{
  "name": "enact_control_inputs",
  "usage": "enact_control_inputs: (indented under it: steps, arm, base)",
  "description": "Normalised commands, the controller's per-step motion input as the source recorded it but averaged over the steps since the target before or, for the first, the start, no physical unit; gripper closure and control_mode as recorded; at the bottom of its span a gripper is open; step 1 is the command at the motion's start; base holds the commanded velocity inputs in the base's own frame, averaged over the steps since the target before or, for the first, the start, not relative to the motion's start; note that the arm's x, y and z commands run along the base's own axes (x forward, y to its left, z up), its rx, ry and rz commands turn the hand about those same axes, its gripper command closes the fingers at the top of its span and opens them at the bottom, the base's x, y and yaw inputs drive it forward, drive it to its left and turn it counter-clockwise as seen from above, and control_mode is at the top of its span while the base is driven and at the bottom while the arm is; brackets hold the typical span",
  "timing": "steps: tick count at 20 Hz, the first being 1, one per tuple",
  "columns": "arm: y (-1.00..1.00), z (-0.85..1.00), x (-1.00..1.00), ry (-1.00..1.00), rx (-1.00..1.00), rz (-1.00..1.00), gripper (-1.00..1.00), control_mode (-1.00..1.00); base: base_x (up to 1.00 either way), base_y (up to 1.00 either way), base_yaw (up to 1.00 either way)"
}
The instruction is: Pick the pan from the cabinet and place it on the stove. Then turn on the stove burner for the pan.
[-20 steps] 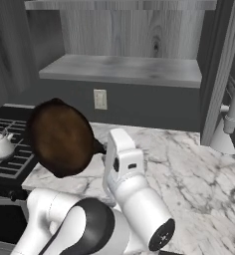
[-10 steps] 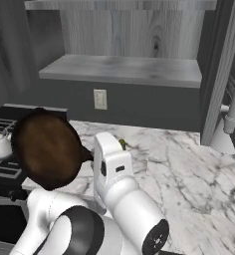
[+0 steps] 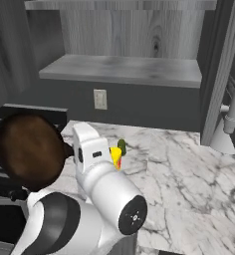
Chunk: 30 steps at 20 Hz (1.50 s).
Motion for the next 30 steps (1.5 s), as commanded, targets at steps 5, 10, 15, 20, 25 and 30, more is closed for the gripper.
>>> enact_control_inputs:
  steps: [5, 10, 15, 20, 25, 30]
  arm:
    - [0.40, 0.00, 0.00, 0.00, 0.00, 0.00, 1.00, -1.00]
    - [0.22, 0.00, 0.00, 0.00, 0.00, 0.00, 1.00, -1.00]
    - [0.19, 0.00, 0.00, 0.00, 0.00, 0.00, 1.00, -1.00]
    - [0.21, 0.00, 0.00, 0.00, 0.00, 0.00, 1.00, -1.00]
    - [0.18, -0.01, 0.00, 0.00, 0.00, 0.00, 1.00, -1.00]
    - [0.19, -0.02, -0.04, 0.00, 0.00, 0.00, 1.00, -1.00]
  base:
    - [0.00, 0.00, 0.00]
    - [0.00, 0.00, 0.00]
    - [0.00, 0.00, 0.00]
    - [0.00, 0.00, 0.00]
    - [0.00, 0.00, 0.00]
    - [0.00, 0.00, 0.00]
